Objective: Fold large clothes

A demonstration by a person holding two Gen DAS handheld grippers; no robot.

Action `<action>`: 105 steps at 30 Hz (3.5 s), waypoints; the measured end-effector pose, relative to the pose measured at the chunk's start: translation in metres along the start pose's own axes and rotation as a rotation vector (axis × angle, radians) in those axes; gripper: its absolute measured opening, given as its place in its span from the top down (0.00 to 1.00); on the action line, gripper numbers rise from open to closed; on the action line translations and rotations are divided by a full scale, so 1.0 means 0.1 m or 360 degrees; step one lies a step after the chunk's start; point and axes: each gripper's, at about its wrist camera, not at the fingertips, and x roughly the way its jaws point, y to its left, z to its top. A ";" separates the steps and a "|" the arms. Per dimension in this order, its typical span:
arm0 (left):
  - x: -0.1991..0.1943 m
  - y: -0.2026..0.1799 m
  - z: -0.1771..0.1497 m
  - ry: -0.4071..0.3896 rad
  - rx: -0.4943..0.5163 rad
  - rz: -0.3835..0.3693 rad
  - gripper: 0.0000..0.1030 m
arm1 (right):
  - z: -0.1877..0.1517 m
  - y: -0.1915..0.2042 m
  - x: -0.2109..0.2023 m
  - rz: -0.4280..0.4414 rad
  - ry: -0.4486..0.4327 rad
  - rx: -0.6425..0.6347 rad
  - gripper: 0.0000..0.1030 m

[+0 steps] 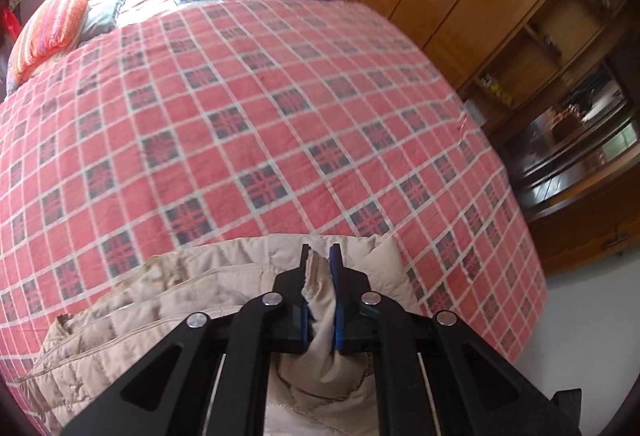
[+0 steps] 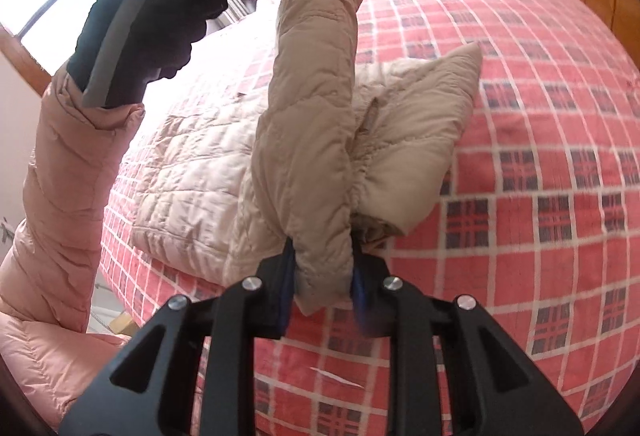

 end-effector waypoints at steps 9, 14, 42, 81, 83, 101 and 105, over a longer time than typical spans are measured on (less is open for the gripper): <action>-0.67 0.73 -0.30 -0.0169 -0.0182 -0.0107 0.92 | 0.25 0.64 0.04 0.0000 0.0014 -0.0233 0.78; -0.96 1.17 -0.55 -0.0241 -0.0271 -0.0130 0.92 | 0.37 1.06 0.19 0.0043 0.0062 -0.0388 0.79; -1.00 2.07 -1.40 -0.0167 -0.0434 -0.0283 0.58 | 0.48 1.83 1.24 0.0120 0.0392 -0.0578 0.79; -1.12 3.02 -2.83 -0.0245 -0.0998 -0.0498 0.45 | 0.23 2.19 1.48 0.0199 0.0523 -0.0693 0.80; -1.02 3.02 -2.76 -0.0253 -0.1015 -0.0518 0.45 | 0.23 2.17 1.49 0.0206 0.0520 -0.0690 0.80; -0.96 2.81 -2.22 -0.0287 -0.0868 -0.0585 0.88 | 0.32 2.24 1.24 0.0225 0.0416 -0.0666 0.83; -1.40 2.63 -2.05 -0.0378 -0.0711 -0.0587 0.89 | 0.43 2.48 0.90 0.0230 0.0319 -0.0743 0.83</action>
